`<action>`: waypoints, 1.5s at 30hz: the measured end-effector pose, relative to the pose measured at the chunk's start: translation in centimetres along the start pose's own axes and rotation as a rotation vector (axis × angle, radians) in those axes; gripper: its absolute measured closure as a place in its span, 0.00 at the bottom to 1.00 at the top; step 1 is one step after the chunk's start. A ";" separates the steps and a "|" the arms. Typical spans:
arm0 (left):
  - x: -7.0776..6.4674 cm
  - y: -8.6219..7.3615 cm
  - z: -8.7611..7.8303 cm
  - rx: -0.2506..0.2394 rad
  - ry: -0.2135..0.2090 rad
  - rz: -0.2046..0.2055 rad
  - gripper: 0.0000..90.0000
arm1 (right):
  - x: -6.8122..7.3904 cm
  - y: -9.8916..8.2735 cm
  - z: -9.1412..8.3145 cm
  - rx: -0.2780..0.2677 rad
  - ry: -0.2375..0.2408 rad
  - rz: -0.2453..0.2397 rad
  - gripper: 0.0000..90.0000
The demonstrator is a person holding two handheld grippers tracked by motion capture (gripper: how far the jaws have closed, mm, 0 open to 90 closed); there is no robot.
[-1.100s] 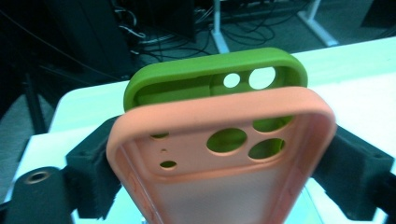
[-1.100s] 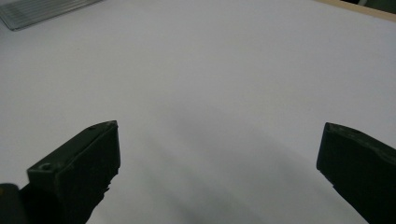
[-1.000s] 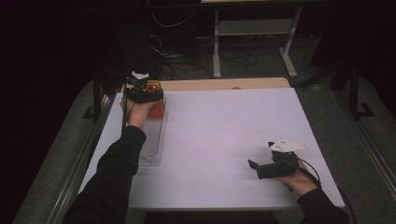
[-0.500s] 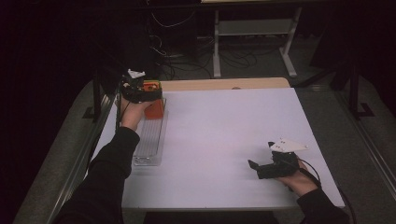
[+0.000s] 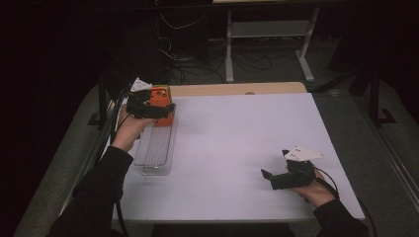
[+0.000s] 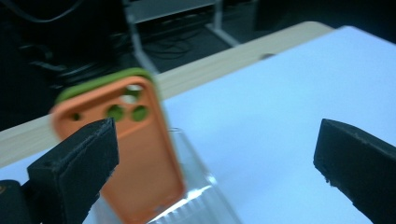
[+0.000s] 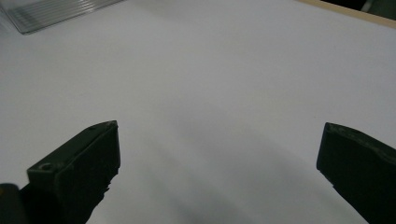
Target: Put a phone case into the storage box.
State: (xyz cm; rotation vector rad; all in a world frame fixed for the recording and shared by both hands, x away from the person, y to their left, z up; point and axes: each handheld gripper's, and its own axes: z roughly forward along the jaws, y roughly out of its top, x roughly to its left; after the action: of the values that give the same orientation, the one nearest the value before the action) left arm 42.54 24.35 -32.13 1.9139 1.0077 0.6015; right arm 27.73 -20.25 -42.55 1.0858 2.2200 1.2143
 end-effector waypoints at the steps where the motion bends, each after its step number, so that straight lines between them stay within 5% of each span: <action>1: -0.4 -0.1 -0.3 -0.002 -0.018 0.005 0.00 | -0.1 0.0 0.0 -0.008 -0.003 -0.013 0.00; 7: -2.4 -1.4 -1.8 -0.035 -0.123 0.036 0.00 | 0.1 0.0 -0.1 0.002 0.017 -0.005 0.00; 18: -4.7 -4.8 -3.5 -0.038 -0.254 0.089 0.00 | 0.1 0.2 -0.4 -0.018 0.045 -0.012 0.00; 29: -5.9 -8.6 -4.6 -0.033 -0.321 0.083 0.00 | 0.0 0.3 -0.3 -0.029 0.048 -0.022 0.00; 33: -6.3 -10.0 -4.9 -0.017 -0.322 0.099 0.00 | 0.1 0.3 -0.3 -0.027 0.049 -0.019 0.00; 38: -6.3 -11.7 -5.1 -0.012 -0.338 0.068 0.00 | 0.1 0.3 -0.3 -0.026 0.049 -0.018 0.00; 45: -6.1 -12.5 -5.6 0.007 -0.340 0.062 0.00 | 0.1 0.3 -0.3 -0.026 0.051 -0.016 0.00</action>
State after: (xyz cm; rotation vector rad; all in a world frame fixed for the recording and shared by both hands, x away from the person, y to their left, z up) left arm 29.97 25.60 -40.20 1.9753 0.7362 0.2920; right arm 27.64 -20.24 -42.09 1.0360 2.2396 1.2745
